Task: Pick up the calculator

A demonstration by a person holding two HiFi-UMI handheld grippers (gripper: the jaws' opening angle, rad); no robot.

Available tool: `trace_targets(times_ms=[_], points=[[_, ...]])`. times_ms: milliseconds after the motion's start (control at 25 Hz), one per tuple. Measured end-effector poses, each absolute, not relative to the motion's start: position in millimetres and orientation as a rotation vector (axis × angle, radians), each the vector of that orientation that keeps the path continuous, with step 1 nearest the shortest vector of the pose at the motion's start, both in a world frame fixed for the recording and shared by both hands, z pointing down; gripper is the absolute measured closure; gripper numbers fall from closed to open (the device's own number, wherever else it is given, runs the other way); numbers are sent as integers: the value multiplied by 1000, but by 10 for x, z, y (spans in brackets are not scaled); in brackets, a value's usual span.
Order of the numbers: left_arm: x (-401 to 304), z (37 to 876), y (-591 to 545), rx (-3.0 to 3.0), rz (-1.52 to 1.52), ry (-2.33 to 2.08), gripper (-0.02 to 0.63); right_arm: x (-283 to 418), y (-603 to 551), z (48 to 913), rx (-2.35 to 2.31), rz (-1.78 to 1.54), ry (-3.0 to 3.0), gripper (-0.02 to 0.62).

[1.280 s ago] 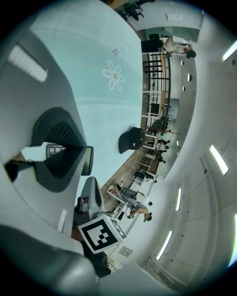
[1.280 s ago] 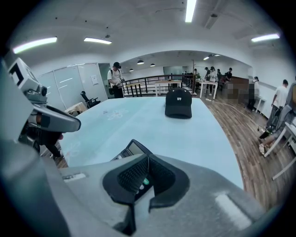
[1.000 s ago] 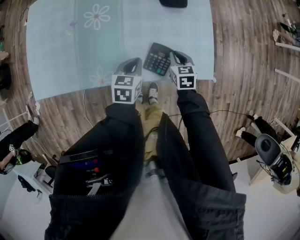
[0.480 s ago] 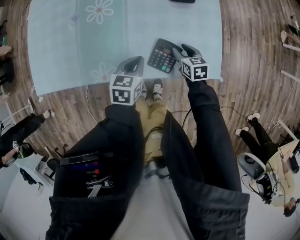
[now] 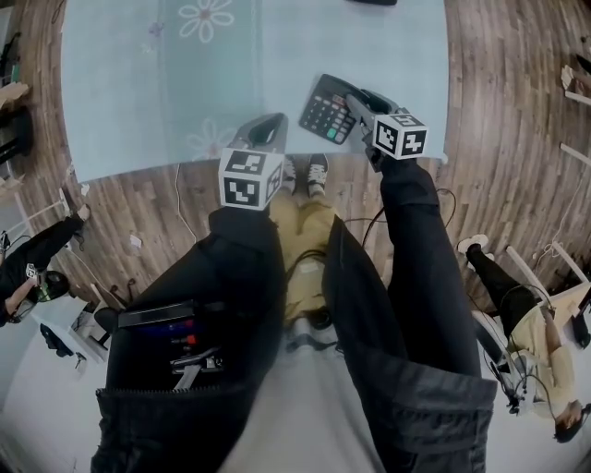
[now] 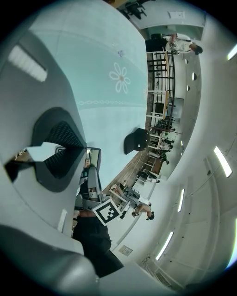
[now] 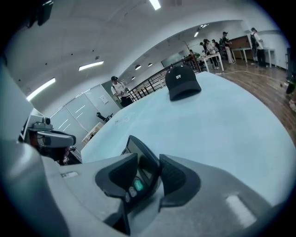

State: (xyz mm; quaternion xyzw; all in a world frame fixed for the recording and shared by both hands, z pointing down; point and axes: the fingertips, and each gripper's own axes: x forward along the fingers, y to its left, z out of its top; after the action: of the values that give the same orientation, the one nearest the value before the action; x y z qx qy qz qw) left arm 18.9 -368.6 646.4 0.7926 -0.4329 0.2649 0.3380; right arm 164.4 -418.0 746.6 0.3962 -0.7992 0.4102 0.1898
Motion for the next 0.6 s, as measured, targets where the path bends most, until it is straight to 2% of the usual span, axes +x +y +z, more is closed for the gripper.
trace_targets(times_ms=[320, 600], points=[[281, 6306, -3718, 2099, 653, -1123, 604, 1545, -4149, 7088, 1121, 1194, -2281, 537], [190, 6088, -3704, 2118, 595, -1172, 604, 1464, -4030, 6806, 1268, 1247, -2262, 548]])
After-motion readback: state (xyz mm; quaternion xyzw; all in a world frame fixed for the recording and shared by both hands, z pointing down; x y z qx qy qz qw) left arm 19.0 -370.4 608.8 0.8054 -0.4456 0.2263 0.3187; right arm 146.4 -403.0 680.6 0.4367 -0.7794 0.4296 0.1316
